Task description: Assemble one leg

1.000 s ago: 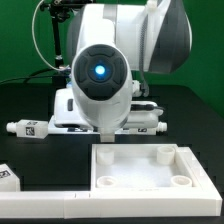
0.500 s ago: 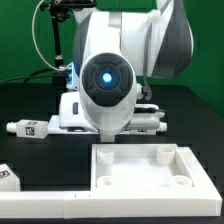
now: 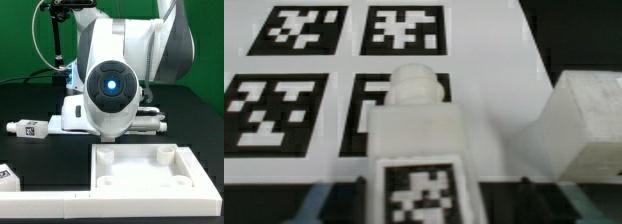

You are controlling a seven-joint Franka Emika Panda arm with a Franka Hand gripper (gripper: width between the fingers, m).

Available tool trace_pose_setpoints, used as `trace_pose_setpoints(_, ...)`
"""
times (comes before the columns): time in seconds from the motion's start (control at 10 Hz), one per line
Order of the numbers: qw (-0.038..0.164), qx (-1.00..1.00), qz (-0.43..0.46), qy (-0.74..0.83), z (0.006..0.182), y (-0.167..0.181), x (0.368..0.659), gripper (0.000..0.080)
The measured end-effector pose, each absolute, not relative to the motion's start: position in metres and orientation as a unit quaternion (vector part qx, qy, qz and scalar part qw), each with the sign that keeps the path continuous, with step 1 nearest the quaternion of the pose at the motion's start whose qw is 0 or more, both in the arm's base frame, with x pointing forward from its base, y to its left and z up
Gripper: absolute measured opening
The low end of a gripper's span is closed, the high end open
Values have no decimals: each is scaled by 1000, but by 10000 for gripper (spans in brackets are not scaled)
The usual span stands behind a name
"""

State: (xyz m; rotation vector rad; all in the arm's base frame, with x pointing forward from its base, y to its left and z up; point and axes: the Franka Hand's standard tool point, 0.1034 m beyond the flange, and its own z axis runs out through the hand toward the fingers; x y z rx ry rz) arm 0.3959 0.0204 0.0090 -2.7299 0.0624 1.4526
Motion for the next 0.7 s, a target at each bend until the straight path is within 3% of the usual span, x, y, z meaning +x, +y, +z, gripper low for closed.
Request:
trace_pose_setpoints(0.1, 26, -883, 468, 16, 10, 21, 399, 283)
trace_pose_setpoints(0.4, 39, -908, 417, -15, 47, 51, 455, 284)
trace_pose_setpoints(0.6, 45, -933, 356, -34, 89, 75, 493, 284)
trace_pose_setpoints(0.7, 48, -944, 325, -38, 92, 75, 498, 284)
